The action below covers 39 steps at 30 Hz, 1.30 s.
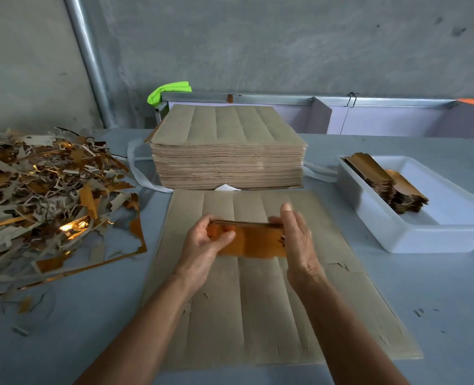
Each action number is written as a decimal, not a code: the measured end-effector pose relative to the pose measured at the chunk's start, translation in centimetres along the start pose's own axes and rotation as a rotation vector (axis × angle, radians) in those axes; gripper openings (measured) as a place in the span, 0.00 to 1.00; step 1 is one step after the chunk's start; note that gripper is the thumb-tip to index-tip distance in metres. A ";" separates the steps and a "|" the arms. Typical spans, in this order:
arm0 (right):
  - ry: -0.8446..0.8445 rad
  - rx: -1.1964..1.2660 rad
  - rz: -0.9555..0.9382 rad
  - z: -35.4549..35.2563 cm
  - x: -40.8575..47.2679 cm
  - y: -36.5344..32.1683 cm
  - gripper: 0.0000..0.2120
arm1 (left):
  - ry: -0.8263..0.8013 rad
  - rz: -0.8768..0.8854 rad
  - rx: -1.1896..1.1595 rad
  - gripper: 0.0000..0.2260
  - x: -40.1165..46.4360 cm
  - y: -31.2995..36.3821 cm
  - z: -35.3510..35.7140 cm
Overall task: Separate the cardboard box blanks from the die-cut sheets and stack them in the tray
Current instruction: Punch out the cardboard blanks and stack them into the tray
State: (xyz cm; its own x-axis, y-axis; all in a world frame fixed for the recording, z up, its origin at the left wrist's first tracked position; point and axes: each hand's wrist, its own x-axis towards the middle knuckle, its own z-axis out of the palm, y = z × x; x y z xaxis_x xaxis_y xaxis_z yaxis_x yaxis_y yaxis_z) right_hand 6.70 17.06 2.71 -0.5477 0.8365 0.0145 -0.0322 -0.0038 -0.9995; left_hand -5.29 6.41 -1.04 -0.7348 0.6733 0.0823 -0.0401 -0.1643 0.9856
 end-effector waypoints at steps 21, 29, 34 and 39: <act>-0.360 -0.273 -0.108 -2.5 0.4 1.5 0.02 | 0.114 0.050 0.249 0.13 0.8 0.2 1.7; 0.072 0.139 0.243 -4.0 1.1 0.0 0.06 | 0.225 -0.120 -0.029 0.12 1.9 2.3 6.3; 0.154 0.321 0.304 -4.9 1.2 -0.5 0.06 | 0.038 -0.193 0.033 0.07 0.6 0.5 10.1; 0.119 -0.026 0.113 -6.1 1.7 -0.4 0.15 | 0.084 -0.104 0.190 0.11 2.1 0.4 12.6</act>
State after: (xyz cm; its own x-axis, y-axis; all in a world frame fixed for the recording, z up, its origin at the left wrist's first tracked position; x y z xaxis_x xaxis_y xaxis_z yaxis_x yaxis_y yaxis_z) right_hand 10.87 21.86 2.98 -0.4436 0.8907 -0.0998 0.0461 -0.0886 -0.9950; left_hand 1.71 16.83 1.40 -0.7873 0.6161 -0.0258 0.0041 0.0471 0.9989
